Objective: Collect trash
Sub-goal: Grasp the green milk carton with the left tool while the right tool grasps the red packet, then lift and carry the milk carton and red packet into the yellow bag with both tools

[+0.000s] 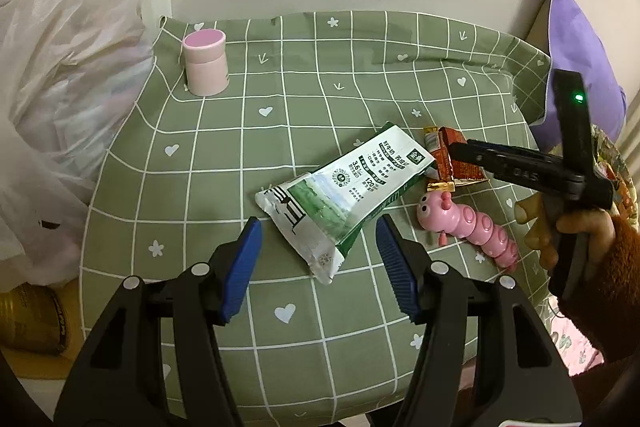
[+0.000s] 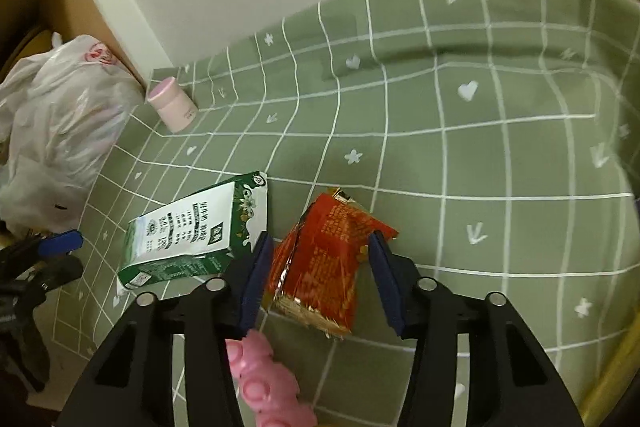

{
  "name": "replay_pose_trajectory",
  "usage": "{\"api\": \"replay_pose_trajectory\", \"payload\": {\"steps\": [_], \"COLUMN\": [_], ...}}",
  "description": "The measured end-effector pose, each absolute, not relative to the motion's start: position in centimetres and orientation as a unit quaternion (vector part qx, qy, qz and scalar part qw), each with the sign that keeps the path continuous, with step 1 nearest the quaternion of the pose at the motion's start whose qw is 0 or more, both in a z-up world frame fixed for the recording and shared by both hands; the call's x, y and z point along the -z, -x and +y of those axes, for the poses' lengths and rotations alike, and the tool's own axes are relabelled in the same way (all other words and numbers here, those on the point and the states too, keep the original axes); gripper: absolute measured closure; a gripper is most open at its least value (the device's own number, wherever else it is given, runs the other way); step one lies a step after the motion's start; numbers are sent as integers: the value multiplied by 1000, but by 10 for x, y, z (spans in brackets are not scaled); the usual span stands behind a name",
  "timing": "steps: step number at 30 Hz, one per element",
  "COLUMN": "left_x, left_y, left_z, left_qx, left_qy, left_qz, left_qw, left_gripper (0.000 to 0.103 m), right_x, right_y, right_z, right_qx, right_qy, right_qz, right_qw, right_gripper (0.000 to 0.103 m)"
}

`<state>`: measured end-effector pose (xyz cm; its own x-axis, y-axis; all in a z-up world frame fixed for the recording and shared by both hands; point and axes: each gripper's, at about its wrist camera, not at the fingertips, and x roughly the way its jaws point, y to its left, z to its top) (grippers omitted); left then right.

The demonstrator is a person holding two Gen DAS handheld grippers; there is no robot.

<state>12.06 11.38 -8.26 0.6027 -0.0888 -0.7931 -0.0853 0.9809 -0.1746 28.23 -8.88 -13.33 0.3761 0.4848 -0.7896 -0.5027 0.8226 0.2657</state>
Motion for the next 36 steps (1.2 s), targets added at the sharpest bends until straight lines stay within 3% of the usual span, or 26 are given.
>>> {"api": "replay_pose_trajectory", "payload": {"steps": [4, 5, 6, 12, 24, 36], "left_x": [81, 80, 81, 81, 114, 121], "left_y": [-125, -127, -130, -154, -225, -293], "left_z": [112, 111, 110, 96, 34, 67], "left_qx": [11, 14, 18, 68, 167, 122], "left_qy": [93, 92, 91, 52, -155, -66], "left_qz": [444, 443, 444, 443, 477, 524], "left_qw": [891, 891, 891, 892, 849, 840], "left_gripper": [47, 47, 46, 43, 41, 41], "right_x": [137, 136, 134, 118, 108, 116], "right_y": [-272, -269, -265, -245, -210, -192], "right_z": [-92, -94, -98, -141, -209, -218], "right_qx": [-304, -306, -305, -289, -247, -219], "right_qy": [14, 16, 20, -13, -81, -89], "right_qz": [479, 479, 478, 461, 453, 466], "right_qw": [823, 822, 824, 839, 853, 853], "right_gripper": [78, 88, 89, 91, 91, 91]}}
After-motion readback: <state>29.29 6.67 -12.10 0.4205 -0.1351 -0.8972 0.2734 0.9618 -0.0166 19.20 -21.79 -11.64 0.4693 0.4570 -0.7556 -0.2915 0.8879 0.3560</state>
